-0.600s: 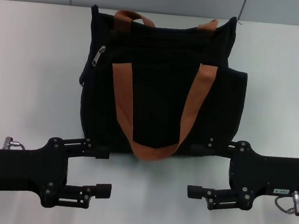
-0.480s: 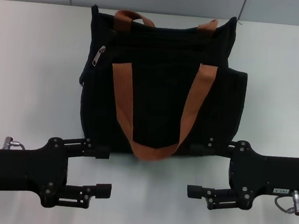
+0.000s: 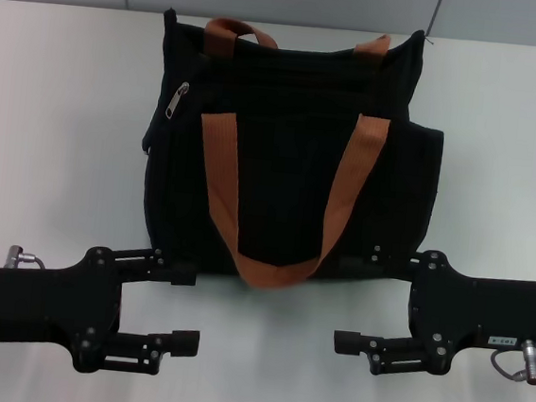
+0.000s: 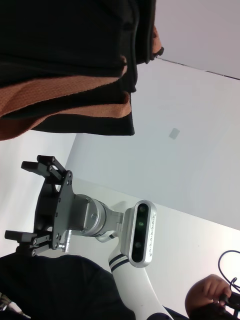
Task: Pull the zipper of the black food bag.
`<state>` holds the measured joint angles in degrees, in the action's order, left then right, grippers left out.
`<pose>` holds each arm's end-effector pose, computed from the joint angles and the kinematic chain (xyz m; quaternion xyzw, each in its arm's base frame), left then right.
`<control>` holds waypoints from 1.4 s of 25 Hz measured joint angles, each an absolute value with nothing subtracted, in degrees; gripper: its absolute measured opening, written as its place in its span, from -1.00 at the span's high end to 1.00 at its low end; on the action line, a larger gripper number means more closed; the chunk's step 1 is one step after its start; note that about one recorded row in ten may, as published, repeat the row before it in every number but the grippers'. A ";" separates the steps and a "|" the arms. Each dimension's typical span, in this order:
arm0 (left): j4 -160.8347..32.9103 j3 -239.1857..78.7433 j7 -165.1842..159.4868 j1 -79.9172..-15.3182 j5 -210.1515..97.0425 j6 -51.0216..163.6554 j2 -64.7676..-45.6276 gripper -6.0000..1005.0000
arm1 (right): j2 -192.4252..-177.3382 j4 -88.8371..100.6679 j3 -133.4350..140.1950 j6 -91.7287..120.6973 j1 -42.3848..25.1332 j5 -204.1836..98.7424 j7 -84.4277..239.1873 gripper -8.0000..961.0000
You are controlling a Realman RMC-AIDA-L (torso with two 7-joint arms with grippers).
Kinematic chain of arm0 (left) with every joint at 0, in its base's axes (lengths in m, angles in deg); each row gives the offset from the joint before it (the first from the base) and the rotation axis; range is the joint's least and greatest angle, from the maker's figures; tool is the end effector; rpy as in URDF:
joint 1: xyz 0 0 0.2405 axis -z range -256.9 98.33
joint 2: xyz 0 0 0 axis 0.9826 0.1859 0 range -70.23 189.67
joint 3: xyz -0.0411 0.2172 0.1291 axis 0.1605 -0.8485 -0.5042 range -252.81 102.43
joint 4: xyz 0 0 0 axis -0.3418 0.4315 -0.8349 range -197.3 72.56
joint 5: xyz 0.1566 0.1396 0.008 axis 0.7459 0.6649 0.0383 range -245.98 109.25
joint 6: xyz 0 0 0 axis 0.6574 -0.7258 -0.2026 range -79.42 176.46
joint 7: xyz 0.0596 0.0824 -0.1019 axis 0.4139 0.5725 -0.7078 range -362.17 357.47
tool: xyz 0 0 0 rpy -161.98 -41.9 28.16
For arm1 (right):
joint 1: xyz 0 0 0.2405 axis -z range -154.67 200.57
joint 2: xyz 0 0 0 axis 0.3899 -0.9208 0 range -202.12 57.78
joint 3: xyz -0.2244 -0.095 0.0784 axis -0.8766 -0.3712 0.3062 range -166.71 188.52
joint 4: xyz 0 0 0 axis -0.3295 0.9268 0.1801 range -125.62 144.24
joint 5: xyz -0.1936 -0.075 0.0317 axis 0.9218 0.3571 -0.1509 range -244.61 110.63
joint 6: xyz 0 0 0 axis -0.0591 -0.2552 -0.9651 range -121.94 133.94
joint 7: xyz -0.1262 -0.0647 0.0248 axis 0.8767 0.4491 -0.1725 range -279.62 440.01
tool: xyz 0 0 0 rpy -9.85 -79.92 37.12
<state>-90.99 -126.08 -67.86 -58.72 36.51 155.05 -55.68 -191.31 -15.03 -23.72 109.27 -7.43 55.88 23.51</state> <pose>-0.2843 0.2378 -0.0053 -0.9325 -0.1650 -0.3212 0.0009 0.2611 0.2678 -0.0337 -0.9502 0.0951 0.2967 0.0075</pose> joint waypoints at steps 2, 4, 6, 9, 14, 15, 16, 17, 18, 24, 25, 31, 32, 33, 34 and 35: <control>-90.99 -126.08 -67.85 -58.72 36.47 155.04 -55.68 -0.54 | -191.32 -15.03 -23.72 109.28 -7.43 55.88 23.51 -0.71; -90.97 -126.08 -67.84 -58.72 36.45 155.04 -55.68 -0.54 | -191.34 -15.04 -23.72 109.28 -7.43 55.88 23.51 -0.71; -90.97 -126.07 -67.83 -58.72 36.43 155.05 -55.68 -0.53 | -191.35 -15.04 -23.72 109.28 -7.42 55.88 23.51 -0.71; -91.02 -126.07 -67.83 -58.72 36.33 155.16 -55.68 -0.53 | -191.35 -14.96 -23.72 109.28 -7.40 55.88 23.51 -0.71; -91.12 -123.59 -67.81 -58.16 36.01 156.33 -55.85 -0.52 | -191.35 -14.59 -23.72 108.78 -7.33 55.88 23.54 -0.71; -91.12 -122.39 -67.77 -57.86 35.99 156.77 -55.95 -0.52 | -191.35 -14.53 -23.72 108.69 -7.31 55.88 23.60 -0.71; -91.12 -121.03 -67.73 -57.52 35.98 157.22 -56.09 -0.52 | -191.35 -14.45 -23.72 108.65 -7.29 55.88 23.70 -0.71; -91.12 -119.72 -67.69 -57.21 35.95 157.61 -56.23 -0.52 | -191.35 -14.38 -23.72 108.63 -7.26 55.88 23.78 -0.71; -91.10 -116.15 -67.43 -56.43 35.52 158.28 -56.70 -0.52 | -191.35 -14.33 -23.72 108.62 -7.21 55.88 23.88 -0.71; -90.68 -110.76 -65.72 -56.02 29.05 159.20 -57.44 -0.51 | -191.35 -14.17 -23.72 108.58 -7.19 55.88 23.95 -0.71; -90.65 -110.01 -65.48 -56.13 26.09 158.92 -57.57 -0.51 | -191.35 -14.15 -23.72 108.57 -7.18 55.88 23.96 -0.71; -90.98 -108.34 -63.76 -55.94 22.83 153.41 -56.30 -0.50 | -191.43 -14.13 -23.72 108.62 -7.01 55.88 24.03 -0.71; -91.06 -108.42 -63.08 -55.85 23.12 152.64 -55.91 -0.50 | -191.44 -14.14 -23.72 108.71 -7.01 55.88 24.03 -0.71; -91.28 -108.47 -61.62 -55.70 23.64 150.98 -54.90 -0.50 | -191.44 -14.14 -23.72 108.81 -7.01 55.88 24.03 -0.71; -91.28 -108.47 -61.62 -55.70 23.64 150.98 -54.90 -0.50 | -191.44 -14.14 -23.72 108.81 -7.01 55.88 24.03 -0.71; -91.55 -108.66 -61.18 -55.64 23.97 149.91 -54.44 -0.49 | -191.44 -14.15 -23.72 108.82 -7.01 55.88 24.03 -0.71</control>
